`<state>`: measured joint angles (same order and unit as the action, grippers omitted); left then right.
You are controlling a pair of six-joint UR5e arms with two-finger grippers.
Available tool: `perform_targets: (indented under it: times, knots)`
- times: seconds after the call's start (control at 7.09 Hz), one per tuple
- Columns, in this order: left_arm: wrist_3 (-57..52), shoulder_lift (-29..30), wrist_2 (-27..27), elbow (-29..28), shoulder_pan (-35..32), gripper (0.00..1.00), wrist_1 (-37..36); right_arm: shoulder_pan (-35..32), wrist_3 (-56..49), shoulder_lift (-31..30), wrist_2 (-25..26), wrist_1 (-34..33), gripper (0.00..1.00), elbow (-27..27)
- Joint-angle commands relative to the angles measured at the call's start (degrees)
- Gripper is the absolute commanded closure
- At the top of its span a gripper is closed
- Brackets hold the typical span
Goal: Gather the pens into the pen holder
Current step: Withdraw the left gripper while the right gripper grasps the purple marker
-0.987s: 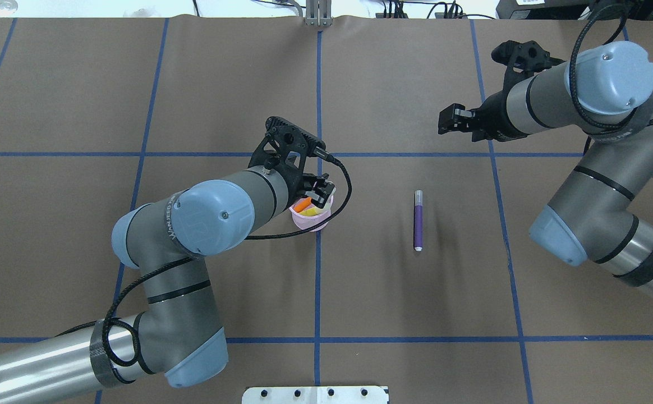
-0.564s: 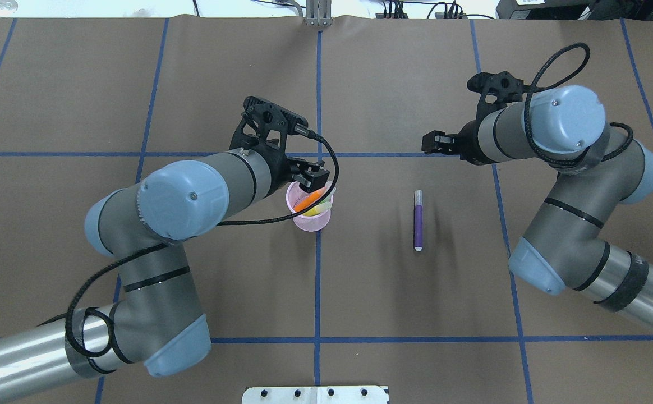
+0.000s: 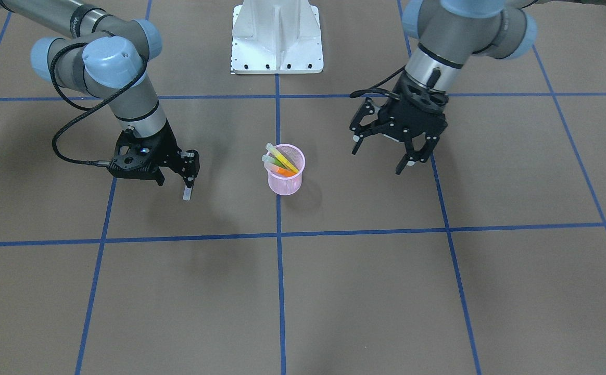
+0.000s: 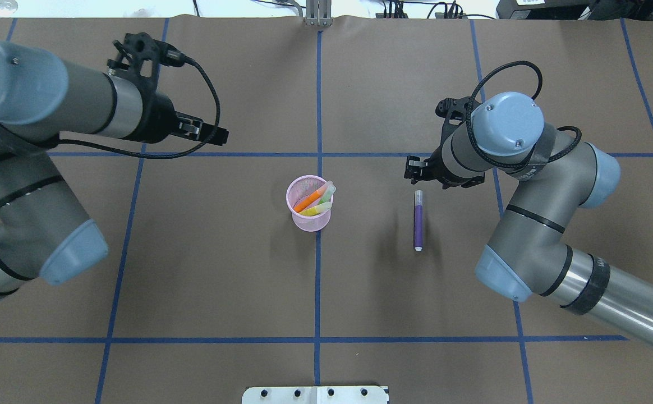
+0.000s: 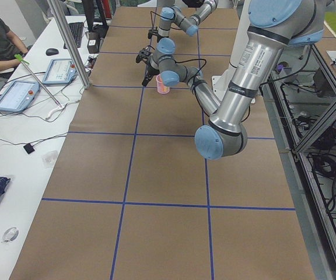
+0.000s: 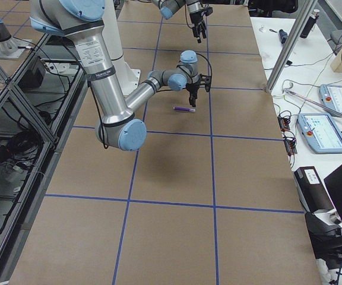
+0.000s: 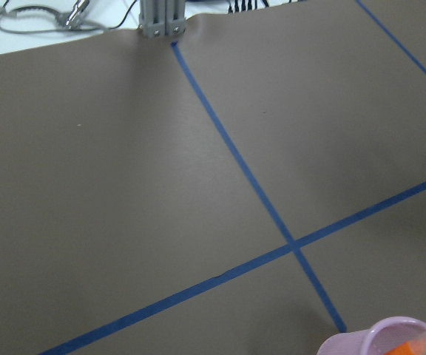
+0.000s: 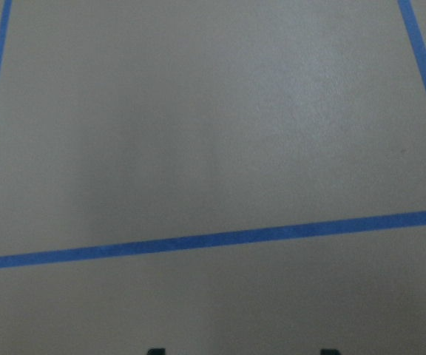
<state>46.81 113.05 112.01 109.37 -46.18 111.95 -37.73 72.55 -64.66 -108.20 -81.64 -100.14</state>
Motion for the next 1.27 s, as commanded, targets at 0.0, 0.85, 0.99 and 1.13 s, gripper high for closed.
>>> perform_targets:
  times: [0.0, 0.85, 0.99, 1.13]
  knots:
    - [-0.7, -9.3, 5.7, 7.7, -6.3, 0.05, -9.0, 0.1, -2.7, 1.1, -5.2, -2.0, 0.36, 3.2]
    - [-10.9, -15.7, 6.6, 9.2, -10.9, 0.04, -9.6, 0.1, -13.7, 4.5, -8.8, -2.2, 0.33, 9.7]
    - [-10.9, -15.7, 6.6, 9.3, -10.9, 0.04, -9.6, 0.1, -13.7, 4.2, -8.8, -2.2, 0.34, 10.1]
    - [-10.9, -15.7, 6.6, 9.2, -10.8, 0.04, -9.6, 0.1, -13.3, 4.5, -9.6, -2.2, 0.35, 10.3]
